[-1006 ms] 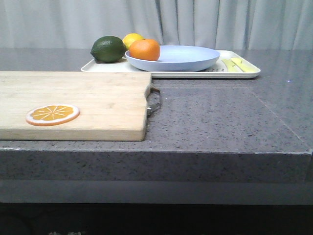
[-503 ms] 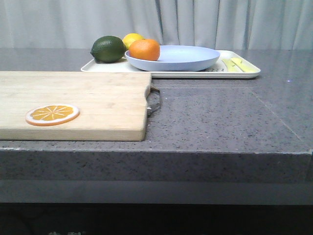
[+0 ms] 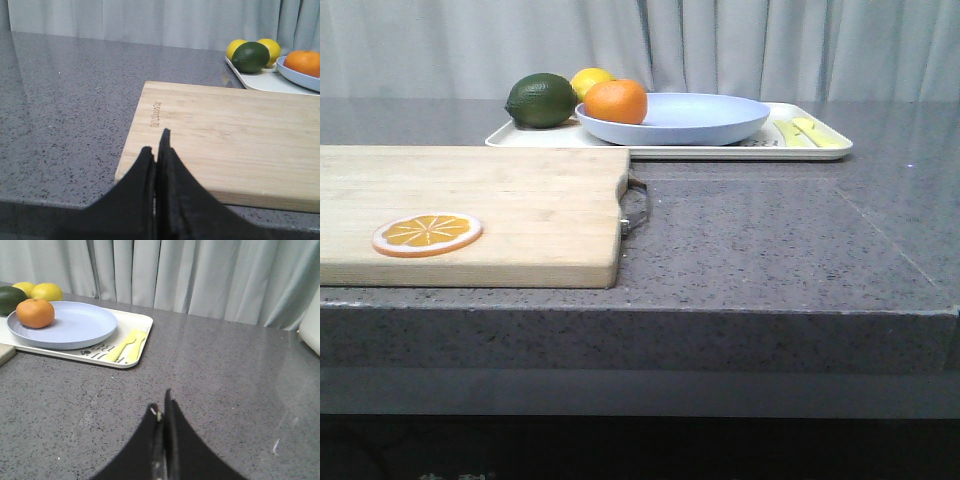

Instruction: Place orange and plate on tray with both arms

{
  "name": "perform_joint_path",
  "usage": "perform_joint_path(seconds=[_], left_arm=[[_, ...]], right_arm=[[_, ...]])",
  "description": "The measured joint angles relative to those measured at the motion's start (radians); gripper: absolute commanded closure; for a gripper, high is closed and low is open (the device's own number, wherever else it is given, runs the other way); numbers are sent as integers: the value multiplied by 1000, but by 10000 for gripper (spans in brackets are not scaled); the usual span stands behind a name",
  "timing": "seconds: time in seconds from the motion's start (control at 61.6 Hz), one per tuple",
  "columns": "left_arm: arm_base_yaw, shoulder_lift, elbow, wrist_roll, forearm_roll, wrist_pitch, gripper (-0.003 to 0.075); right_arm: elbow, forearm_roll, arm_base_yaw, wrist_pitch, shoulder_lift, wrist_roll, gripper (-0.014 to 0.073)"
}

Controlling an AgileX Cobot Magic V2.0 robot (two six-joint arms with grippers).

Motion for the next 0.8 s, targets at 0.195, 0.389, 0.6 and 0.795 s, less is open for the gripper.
perform_joint_path(seconds=[0.195, 0.389, 0.6, 0.795], left_arm=[[0, 0, 0, 0, 0, -2, 738], [0, 0, 0, 0, 0, -2, 738], [0, 0, 0, 0, 0, -2, 738], [0, 0, 0, 0, 0, -2, 738]], right_arm=[[69, 0, 0, -77, -8, 0, 706], [302, 5, 0, -235, -73, 0, 706], [444, 12, 0, -247, -173, 0, 706], [446, 18, 0, -242, -194, 0, 706]])
